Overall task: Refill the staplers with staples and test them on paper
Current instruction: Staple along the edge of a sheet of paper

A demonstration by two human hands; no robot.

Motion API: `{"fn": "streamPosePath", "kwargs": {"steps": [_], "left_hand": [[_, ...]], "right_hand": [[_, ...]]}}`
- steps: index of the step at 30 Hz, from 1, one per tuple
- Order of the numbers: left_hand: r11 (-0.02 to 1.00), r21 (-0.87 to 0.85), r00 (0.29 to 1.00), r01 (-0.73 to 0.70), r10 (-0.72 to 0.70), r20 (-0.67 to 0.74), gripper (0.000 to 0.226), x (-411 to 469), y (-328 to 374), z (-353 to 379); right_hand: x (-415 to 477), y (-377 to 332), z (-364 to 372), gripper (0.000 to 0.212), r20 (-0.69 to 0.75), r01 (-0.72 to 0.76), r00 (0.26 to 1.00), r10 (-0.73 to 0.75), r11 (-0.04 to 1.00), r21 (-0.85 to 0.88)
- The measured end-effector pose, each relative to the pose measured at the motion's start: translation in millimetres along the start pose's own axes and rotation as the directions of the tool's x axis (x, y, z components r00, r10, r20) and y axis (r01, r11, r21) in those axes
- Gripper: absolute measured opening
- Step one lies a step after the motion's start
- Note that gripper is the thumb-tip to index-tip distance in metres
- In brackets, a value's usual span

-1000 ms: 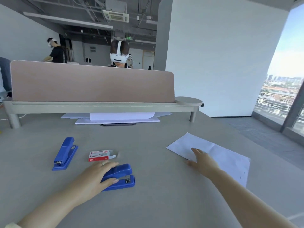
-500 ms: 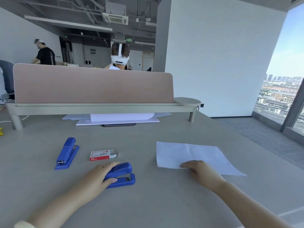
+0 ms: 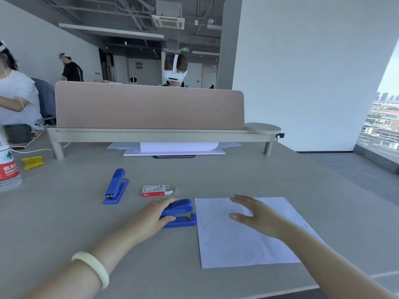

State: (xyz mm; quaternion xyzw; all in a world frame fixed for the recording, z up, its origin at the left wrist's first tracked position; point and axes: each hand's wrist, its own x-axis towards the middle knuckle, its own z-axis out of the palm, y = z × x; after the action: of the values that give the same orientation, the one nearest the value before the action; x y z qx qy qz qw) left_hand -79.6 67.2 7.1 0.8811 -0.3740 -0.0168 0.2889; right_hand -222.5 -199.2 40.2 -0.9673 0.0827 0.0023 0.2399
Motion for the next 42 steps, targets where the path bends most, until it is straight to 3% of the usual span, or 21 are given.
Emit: {"fn": "streamPosePath", "kwargs": {"steps": [2,6,9,15,23,27,31,42], "left_hand": [[1.000,0.005,1.000,0.001,-0.001,-0.003,0.035,0.3,-0.7,0.5],[1.000,-0.004,1.000,0.013,-0.013,0.001,0.036,0.8,-2.3,1.0],[1.000,-0.017,1.000,0.018,-0.018,0.010,0.037,2.5,-6.8,1.2],[1.000,-0.002,1.000,0.003,-0.004,-0.008,0.037,4.3,-5.5,2.5],[1.000,-0.001,0.999,0.017,-0.017,-0.026,0.037,2.1,-4.1,3.0],[0.999,0.005,0.999,0.036,-0.036,-0.021,0.037,1.0,-4.1,1.5],[1.000,-0.009,1.000,0.023,-0.023,-0.011,0.037,1.1,-1.3,0.3],[1.000,-0.020,1.000,0.016,-0.016,-0.013,0.040,-0.5,3.2,-1.9]], "right_hand": [[29.9,3.8,16.0,0.066,-0.008,-0.028,1.000,0.028,0.996,-0.087],[77.0,20.2,29.3,0.058,-0.121,-0.118,0.986,0.111,0.992,-0.051],[82.3,26.8,40.9,0.047,-0.157,-0.090,0.985,0.068,0.987,-0.135],[71.0,30.0,42.4,0.023,-0.319,-0.091,0.945,0.073,0.995,-0.044],[62.0,29.4,44.6,0.016,-0.366,-0.113,0.924,0.110,0.993,0.014],[54.4,22.8,41.6,0.020,-0.366,-0.081,0.928,0.074,0.997,-0.004],[52.2,15.3,38.3,0.020,-0.401,-0.030,0.914,0.064,0.995,0.091],[51.4,9.5,54.0,0.014,-0.368,-0.036,0.930,0.025,0.999,-0.022]]}}
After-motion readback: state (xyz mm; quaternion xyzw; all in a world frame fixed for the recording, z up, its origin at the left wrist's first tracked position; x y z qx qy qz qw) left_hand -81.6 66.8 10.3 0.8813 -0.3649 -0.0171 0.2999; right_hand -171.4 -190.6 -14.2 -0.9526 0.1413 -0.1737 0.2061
